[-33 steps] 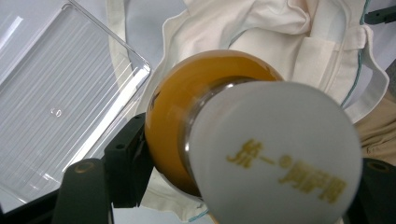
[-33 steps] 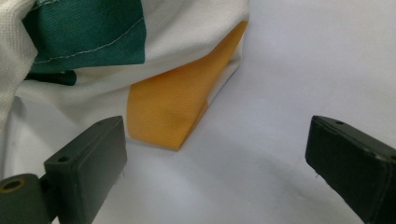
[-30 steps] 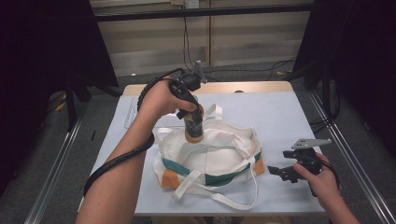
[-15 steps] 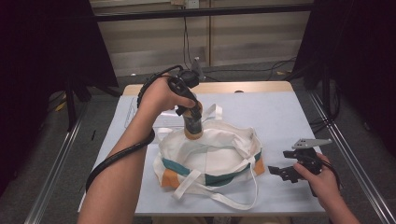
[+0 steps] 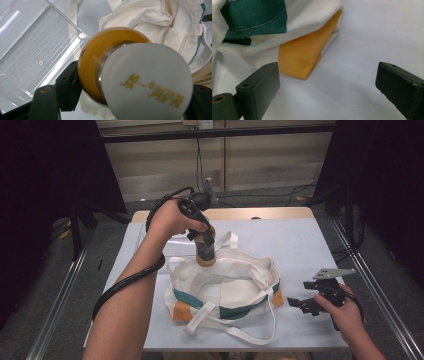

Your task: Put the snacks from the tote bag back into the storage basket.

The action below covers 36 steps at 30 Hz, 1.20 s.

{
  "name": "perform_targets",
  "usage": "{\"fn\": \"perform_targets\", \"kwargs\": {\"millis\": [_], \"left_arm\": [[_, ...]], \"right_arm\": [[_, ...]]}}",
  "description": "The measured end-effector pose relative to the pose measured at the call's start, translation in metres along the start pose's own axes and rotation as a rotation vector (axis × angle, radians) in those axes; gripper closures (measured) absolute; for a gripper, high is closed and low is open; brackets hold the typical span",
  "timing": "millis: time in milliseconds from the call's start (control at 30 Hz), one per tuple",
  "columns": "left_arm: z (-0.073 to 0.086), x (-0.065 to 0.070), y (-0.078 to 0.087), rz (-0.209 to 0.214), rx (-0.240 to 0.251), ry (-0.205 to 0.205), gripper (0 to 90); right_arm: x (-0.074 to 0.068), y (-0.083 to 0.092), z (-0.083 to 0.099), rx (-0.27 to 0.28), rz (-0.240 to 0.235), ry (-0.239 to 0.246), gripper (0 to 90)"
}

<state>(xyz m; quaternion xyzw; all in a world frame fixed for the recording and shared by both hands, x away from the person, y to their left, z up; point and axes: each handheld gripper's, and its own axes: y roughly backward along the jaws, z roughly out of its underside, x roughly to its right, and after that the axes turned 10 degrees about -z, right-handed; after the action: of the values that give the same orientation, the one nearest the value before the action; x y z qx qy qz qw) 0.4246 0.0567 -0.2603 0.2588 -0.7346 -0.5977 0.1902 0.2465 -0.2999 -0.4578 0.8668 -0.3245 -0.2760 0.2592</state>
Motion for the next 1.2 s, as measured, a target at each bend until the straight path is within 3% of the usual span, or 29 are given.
{"fn": "perform_targets", "kwargs": {"millis": [233,600,733,767,933,967,1000,1200], "left_arm": [[-0.003,-0.005,0.001,0.002,0.001,-0.013,30.2],[-0.005,-0.011,0.000,-0.001,-0.003,0.008,30.2],[-0.006,-0.016,0.000,-0.001,-0.008,-0.003,30.2],[-0.006,-0.015,0.000,0.006,-0.006,0.014,30.2],[-0.007,-0.020,0.000,0.000,-0.006,-0.004,30.2],[-0.007,-0.020,0.000,-0.004,-0.009,0.012,30.2],[-0.007,-0.021,0.000,-0.005,-0.008,-0.005,30.2],[-0.009,-0.024,-0.002,-0.011,-0.010,0.007,30.2]], "right_arm": [[-0.001,-0.001,0.000,-0.004,-0.001,0.001,5.2],[0.001,0.000,0.001,-0.003,-0.003,0.004,5.2],[0.001,0.000,0.001,-0.004,-0.003,0.003,5.2],[0.001,0.000,0.001,-0.003,-0.004,0.004,5.2],[0.001,0.000,0.001,-0.006,-0.004,0.002,5.2],[0.001,0.000,0.001,-0.005,-0.004,0.001,5.2],[0.001,0.000,0.001,-0.003,-0.002,-0.005,5.2],[0.002,0.000,0.001,-0.001,-0.003,-0.004,5.2]]}}
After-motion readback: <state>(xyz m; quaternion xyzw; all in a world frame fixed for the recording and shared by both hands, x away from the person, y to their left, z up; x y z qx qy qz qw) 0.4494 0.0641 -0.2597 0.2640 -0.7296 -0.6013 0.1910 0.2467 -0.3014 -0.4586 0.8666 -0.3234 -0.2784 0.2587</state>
